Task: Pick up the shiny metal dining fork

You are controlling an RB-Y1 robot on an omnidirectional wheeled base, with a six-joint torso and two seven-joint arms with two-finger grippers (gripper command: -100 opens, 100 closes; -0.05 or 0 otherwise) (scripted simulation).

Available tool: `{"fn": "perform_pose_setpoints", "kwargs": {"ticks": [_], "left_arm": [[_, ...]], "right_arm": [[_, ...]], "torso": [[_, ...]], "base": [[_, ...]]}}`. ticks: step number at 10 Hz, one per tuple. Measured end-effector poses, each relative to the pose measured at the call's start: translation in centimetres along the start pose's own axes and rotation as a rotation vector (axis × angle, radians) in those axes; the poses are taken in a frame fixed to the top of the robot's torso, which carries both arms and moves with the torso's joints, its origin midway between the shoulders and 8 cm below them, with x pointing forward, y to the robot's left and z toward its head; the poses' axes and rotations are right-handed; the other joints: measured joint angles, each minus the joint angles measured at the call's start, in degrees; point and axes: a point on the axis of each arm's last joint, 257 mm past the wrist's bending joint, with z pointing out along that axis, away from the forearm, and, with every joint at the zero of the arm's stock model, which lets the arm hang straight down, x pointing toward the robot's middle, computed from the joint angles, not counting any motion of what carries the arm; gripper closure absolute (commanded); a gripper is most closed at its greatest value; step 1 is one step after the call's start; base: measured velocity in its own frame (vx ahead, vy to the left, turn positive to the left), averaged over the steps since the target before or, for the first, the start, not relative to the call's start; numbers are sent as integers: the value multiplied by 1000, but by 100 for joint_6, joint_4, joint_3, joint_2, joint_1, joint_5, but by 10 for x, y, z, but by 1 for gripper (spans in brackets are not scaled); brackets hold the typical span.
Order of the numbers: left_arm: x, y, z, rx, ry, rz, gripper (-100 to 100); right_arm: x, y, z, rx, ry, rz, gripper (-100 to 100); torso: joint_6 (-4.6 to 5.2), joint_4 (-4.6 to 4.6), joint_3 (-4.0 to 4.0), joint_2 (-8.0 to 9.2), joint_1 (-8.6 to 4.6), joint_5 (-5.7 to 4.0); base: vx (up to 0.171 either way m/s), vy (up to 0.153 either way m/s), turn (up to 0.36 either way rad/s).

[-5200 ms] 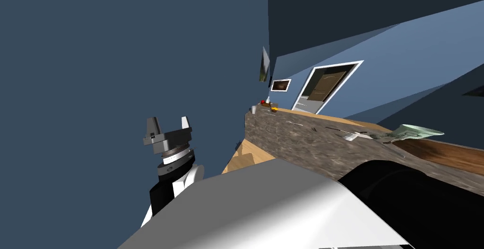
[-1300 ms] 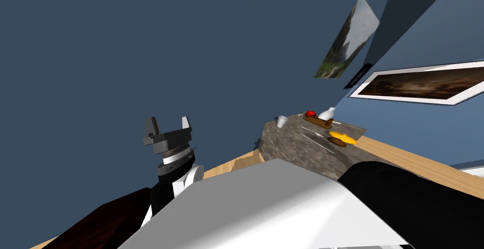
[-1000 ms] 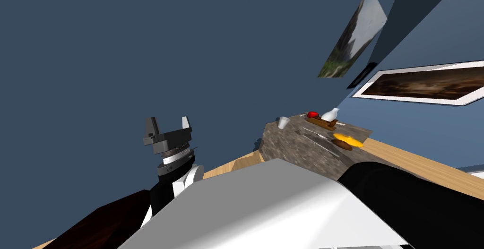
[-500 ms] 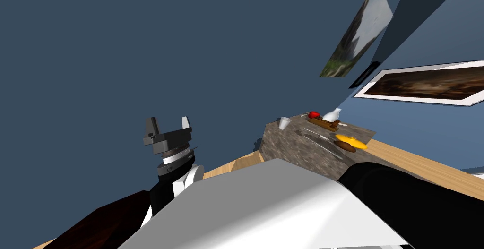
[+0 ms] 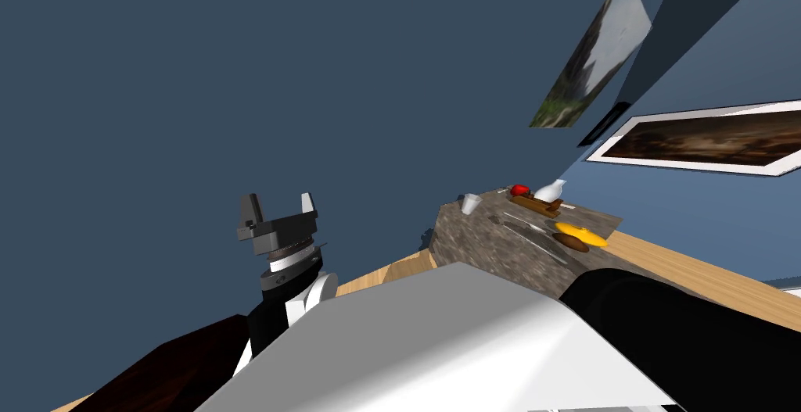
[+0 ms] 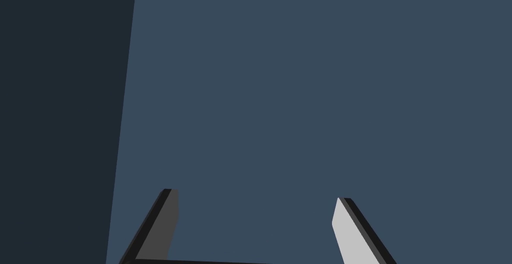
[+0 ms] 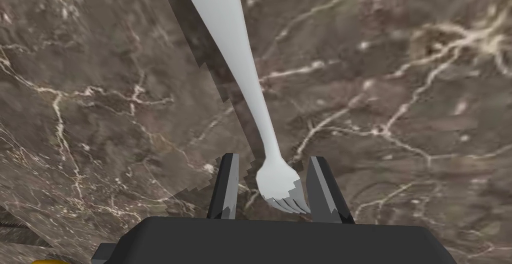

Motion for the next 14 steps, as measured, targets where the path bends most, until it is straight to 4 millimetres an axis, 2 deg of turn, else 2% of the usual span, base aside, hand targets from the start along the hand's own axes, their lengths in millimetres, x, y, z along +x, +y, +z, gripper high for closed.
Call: {"fn": "perform_pose_setpoints", "kwargs": {"ticks": [4,7,14], "left_arm": [[0,0,0,0,0,0,0],[0,0,0,0,0,0,0],[0,0,0,0,0,0,0]], "right_arm": [[-37,3,7,-21,-4,-11,100],[-58,5,10,-25,-5,-16,100],[-111,6,7,-24,-5,-24,100]], "torso": [[-4,10,16,24,-7,-13],[-1,8,13,19,-9,-13],[2,8,15,23,-5,-7]], "base": [[-77,17,-17],[-57,11,-17],[-66,15,-18]]}}
